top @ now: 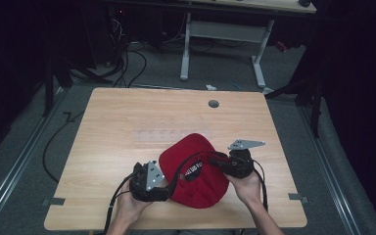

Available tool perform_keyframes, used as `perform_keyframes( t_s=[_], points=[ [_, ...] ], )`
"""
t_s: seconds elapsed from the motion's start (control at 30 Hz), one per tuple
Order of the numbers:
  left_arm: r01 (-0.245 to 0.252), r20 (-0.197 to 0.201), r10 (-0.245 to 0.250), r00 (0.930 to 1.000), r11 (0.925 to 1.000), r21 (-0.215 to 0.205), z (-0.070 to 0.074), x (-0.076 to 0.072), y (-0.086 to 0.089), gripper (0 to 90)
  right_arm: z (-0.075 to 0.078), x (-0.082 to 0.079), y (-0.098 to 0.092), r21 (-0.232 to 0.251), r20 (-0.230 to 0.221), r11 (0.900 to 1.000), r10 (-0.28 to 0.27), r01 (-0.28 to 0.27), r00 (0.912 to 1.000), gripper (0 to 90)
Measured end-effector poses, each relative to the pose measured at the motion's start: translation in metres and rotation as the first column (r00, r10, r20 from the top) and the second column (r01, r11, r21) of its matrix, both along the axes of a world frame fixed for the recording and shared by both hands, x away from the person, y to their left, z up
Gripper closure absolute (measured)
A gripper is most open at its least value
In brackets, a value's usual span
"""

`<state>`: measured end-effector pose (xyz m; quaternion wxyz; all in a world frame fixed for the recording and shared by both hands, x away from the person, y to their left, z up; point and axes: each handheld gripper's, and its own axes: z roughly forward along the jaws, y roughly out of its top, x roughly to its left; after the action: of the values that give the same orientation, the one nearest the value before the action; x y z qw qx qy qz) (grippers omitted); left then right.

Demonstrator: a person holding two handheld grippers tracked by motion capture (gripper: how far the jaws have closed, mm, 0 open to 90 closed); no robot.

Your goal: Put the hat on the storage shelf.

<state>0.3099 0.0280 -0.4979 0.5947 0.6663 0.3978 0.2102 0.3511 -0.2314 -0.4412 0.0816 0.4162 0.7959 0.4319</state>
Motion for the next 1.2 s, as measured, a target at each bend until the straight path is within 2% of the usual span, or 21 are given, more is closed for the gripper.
perform_keyframes(
  t_s=[0.1,0.2,0.33,0.53,0.6,0.67,0.73,0.77,0.8,0.83,0.9,1.0,1.1,1.2],
  points=[
    [0.001,0.015,-0.002,0.9999,0.9997,0.025,0.000,-0.002,-0.003,14.5,-0.003,0.000,0.000,-0.004,-0.020,1.000,0.003,-0.003,0.9998,84.7],
    [0.015,0.008,-0.015,0.9999,0.9998,0.010,0.001,-0.003,-0.005,14.5,-0.006,0.000,0.001,-0.008,-0.033,1.000,0.006,-0.006,0.9994,84.7],
    [0.017,0.020,-0.018,0.9996,0.9990,0.040,-0.001,-0.004,-0.007,14.3,-0.008,0.000,0.001,-0.004,-0.050,1.000,0.009,-0.009,0.9987,84.6],
    [0.004,0.030,-0.005,0.9995,0.9985,0.055,-0.003,-0.005,-0.006,14.6,-0.011,0.001,0.004,0.008,-0.069,1.000,0.014,-0.014,0.9975,84.5],
    [-0.013,0.036,0.010,0.9993,0.9981,0.061,-0.003,-0.008,-0.005,15.8,-0.013,0.003,0.006,0.022,-0.092,1.000,0.022,-0.020,0.9955,84.5],
    [-0.028,0.048,0.024,0.9986,0.9959,0.086,-0.005,-0.010,-0.003,17.4,-0.015,0.004,0.010,0.022,-0.099,0.999,0.035,-0.033,0.9944,84.4],
    [-0.028,0.057,0.022,0.9981,0.9931,0.114,-0.006,-0.010,-0.003,19.3,-0.018,0.005,0.012,0.045,-0.112,0.998,0.050,-0.045,0.9925,84.3],
    [-0.009,0.054,0.002,0.9985,0.9921,0.125,-0.005,-0.011,-0.003,21.2,-0.020,0.006,0.013,0.053,-0.114,0.997,0.058,-0.052,0.9918,84.3],
    [-0.002,0.055,-0.005,0.9985,0.9920,0.126,-0.005,-0.011,-0.005,27.0,-0.022,0.007,0.015,0.068,-0.123,0.996,0.072,-0.064,0.9898,84.3],
    [0.005,0.058,-0.014,0.9982,0.9889,0.148,-0.006,-0.012,-0.007,28.2,-0.023,0.008,0.016,0.076,-0.125,0.995,0.079,-0.070,0.9890,84.3],
    [0.013,0.066,-0.024,0.9975,0.9877,0.156,-0.006,-0.013,-0.009,32.9,-0.025,0.010,0.018,0.084,-0.127,0.994,0.086,-0.076,0.9882,84.2],
    [0.026,0.062,-0.035,0.9975,0.9900,0.139,-0.006,-0.015,-0.010,39.3,-0.025,0.011,0.017,0.093,-0.135,0.993,0.087,-0.075,0.9870,84.0],
    [0.048,0.053,-0.056,0.9970,0.9883,0.145,-0.005,-0.016,-0.008,47.8,-0.024,0.011,0.016,0.091,-0.130,0.993,0.092,-0.080,0.9873,83.4],
    [0.080,0.013,-0.082,0.9965,0.9892,0.123,-0.002,-0.014,-0.007,56.8,-0.024,0.010,0.014,0.105,-0.113,0.992,0.089,-0.077,0.9897,82.5]
  ],
)
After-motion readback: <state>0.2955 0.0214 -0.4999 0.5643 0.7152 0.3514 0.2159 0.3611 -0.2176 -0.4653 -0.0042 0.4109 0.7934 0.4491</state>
